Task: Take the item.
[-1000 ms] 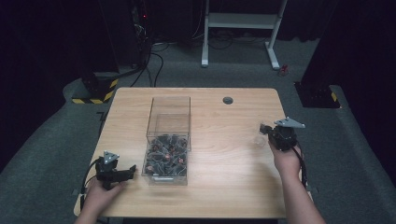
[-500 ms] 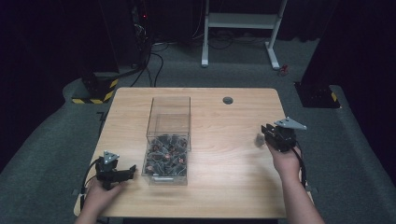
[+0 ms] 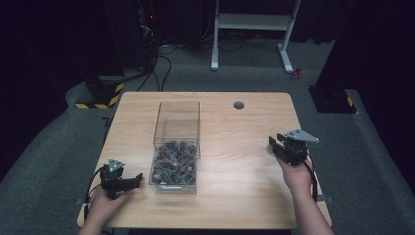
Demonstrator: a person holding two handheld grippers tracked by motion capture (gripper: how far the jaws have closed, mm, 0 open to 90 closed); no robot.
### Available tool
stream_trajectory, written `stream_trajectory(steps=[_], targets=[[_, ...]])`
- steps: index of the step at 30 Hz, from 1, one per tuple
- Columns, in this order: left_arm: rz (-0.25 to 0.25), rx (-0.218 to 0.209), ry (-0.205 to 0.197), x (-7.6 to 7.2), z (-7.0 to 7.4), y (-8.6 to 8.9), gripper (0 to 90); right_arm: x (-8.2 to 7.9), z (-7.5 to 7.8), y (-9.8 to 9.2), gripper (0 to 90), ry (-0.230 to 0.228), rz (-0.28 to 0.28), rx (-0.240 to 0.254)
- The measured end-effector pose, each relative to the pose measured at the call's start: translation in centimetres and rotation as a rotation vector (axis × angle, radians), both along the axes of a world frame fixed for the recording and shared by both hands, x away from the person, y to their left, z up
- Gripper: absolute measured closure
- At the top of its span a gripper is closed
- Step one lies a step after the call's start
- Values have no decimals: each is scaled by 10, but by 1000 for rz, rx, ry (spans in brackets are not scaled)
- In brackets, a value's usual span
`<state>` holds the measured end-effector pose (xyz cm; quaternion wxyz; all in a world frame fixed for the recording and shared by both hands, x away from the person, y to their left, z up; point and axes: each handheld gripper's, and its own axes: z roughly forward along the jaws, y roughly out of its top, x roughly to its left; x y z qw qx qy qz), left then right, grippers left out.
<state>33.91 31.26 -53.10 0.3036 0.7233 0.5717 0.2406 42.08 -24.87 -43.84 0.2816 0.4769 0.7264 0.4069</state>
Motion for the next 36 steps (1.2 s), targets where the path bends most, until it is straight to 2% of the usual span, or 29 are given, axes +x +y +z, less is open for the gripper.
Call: stream_trajectory(steps=[18, 28, 36], targets=[[0, 0, 0, 0, 0, 0, 34, -29, -11, 20, 536, 2, 32, -5], [0, 0, 0, 0, 0, 0, 34, -47, -34, 34, 444, 46, 59, 10], [-3, 0, -1, 0, 0, 0, 34, -63, -54, 47, 357, 87, 96, -1]])
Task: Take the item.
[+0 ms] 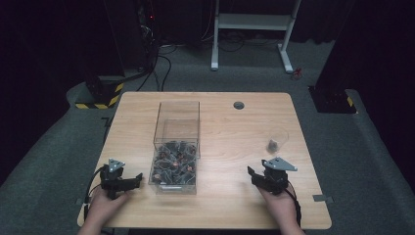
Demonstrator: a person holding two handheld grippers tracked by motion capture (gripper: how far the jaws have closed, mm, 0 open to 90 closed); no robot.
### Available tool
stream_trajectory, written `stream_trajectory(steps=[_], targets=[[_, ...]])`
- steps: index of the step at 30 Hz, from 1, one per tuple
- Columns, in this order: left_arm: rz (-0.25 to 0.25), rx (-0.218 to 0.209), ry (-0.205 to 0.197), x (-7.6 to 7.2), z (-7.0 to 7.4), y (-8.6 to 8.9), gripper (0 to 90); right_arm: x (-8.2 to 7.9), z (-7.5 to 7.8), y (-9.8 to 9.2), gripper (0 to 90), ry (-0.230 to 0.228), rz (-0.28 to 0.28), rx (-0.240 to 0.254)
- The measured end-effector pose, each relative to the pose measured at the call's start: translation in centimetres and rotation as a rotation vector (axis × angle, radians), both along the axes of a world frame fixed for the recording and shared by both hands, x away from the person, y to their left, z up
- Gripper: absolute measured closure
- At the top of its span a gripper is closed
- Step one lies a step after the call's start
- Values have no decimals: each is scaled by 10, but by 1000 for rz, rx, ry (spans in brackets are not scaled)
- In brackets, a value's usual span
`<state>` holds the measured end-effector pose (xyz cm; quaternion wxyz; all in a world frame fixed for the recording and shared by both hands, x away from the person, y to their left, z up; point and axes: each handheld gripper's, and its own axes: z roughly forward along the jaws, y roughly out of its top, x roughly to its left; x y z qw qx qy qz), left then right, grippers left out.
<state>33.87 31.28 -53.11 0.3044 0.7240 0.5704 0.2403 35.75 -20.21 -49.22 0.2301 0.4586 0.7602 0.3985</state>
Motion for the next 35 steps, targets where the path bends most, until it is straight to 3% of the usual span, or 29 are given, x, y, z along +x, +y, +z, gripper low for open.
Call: stream_trajectory(steps=[4, 12, 18, 25, 35], targets=[[0, 0, 0, 0, 0, 0, 34, -6, -8, 6, 313, 35, 17, -2], [-2, 0, 1, 0, 0, 0, 34, -16, -23, 15, 235, 92, 52, -51], [-3, 0, 1, 0, 0, 0, 34, -17, -32, 20, 196, 125, 17, -108], [-4, 1, 0, 0, 0, 0, 34, -15, -33, 21, 148, 138, 21, -110], [-5, 1, 0, -1, 0, 0, 34, -9, -33, 27, 145, 139, 8, -112]])
